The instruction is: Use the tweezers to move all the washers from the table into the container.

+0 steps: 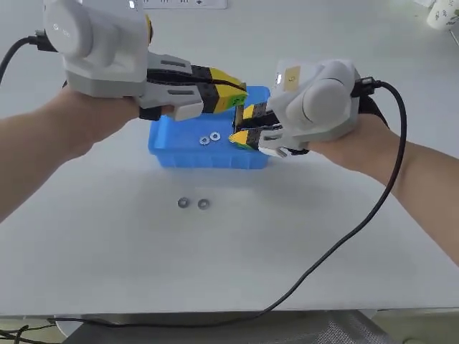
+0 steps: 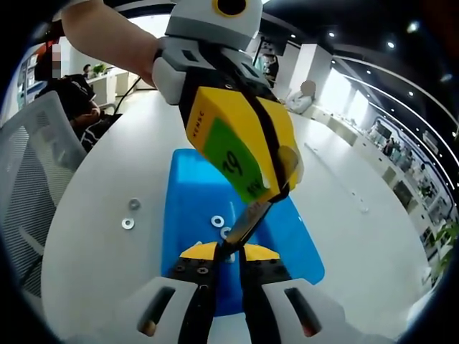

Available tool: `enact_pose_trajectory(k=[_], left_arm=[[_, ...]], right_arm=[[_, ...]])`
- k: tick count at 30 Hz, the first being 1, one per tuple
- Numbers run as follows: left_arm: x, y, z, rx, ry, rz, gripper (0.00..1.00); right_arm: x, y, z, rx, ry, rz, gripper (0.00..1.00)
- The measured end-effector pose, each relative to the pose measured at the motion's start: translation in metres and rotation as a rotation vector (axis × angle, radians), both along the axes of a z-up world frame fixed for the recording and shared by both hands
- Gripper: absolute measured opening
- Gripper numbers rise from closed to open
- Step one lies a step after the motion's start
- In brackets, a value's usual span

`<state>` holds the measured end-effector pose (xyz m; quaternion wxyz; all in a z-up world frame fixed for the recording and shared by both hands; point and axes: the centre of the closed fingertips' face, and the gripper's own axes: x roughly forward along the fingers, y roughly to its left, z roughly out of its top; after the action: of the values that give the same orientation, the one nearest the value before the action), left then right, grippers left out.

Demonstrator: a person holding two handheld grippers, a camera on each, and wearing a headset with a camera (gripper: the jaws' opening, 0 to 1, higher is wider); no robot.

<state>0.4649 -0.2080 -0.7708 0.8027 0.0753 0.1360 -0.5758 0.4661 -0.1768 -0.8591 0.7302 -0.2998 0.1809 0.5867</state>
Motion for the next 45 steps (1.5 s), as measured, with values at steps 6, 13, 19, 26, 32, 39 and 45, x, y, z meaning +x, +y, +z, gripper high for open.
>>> enact_pose_trajectory(k=[6, 13, 19, 26, 32, 39, 45], left_arm=[[0.000, 0.000, -0.001, -0.002, 0.004, 0.003, 0.04], [0.000, 0.001, -0.001, 0.000, 0.007, 0.005, 0.04], [-0.003, 0.000, 0.002, 0.001, 0.009, 0.000, 0.04], [-0.003, 0.005, 0.018, -0.001, -0.014, 0.012, 0.04], [-0.012, 0.011, 0.038, -0.009, -0.042, 0.027, 0.04], [-0.034, 0.021, 0.057, -0.008, -0.068, 0.037, 0.03], [-0.055, 0.031, 0.065, -0.019, -0.067, 0.062, 0.03]], right_arm=[[0.000, 0.001, 0.000, 0.001, -0.006, 0.004, 0.12], [-0.001, 0.001, 0.001, -0.003, -0.016, 0.007, 0.14], [0.000, 0.002, 0.002, 0.002, -0.015, 0.009, 0.12], [0.000, 0.005, 0.019, 0.008, -0.044, 0.011, 0.12], [-0.005, 0.011, 0.039, 0.014, -0.075, 0.020, 0.12], [-0.023, 0.021, 0.055, 0.022, -0.099, 0.036, 0.12], [-0.048, 0.031, 0.065, 0.008, -0.106, 0.066, 0.12]])
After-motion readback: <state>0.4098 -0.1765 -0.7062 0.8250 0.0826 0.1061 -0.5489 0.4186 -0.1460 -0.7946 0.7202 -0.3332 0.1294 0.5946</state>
